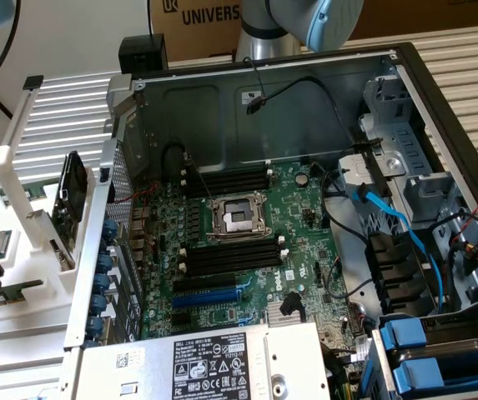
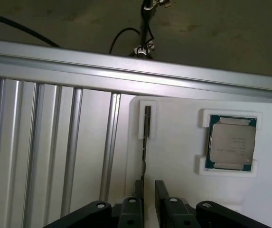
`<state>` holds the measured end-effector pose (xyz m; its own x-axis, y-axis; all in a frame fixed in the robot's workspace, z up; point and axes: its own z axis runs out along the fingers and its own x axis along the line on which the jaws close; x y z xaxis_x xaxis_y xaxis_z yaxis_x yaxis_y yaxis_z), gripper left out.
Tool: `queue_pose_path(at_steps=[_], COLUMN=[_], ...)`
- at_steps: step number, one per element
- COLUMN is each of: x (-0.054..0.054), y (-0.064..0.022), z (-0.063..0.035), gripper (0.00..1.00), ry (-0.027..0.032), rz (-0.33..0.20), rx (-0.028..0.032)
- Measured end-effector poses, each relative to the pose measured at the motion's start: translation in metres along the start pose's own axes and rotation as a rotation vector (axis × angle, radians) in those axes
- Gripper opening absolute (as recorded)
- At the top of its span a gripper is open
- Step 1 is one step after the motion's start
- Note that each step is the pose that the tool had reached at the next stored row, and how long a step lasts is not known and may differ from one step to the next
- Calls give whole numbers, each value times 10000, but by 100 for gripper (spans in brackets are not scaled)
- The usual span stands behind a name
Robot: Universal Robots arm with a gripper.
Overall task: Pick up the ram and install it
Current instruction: 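Pick up the ram and move it above insertion slot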
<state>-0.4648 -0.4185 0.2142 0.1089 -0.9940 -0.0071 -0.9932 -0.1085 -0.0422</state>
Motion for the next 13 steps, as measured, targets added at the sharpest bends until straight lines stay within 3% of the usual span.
queue_pose_path(at_steps=[5,7,8,9,10,13], x=[0,3,22,31,39,50], y=[-2,-12,-18,-20,-24,-32], z=[7,11,13,12,12,13], gripper=[24,24,24,24,24,24], ry=[-2,-12,-36,-42,-46,-47], rz=[1,6,10,11,11,11], rx=[-17,-110,-333,-392,-428,-430])
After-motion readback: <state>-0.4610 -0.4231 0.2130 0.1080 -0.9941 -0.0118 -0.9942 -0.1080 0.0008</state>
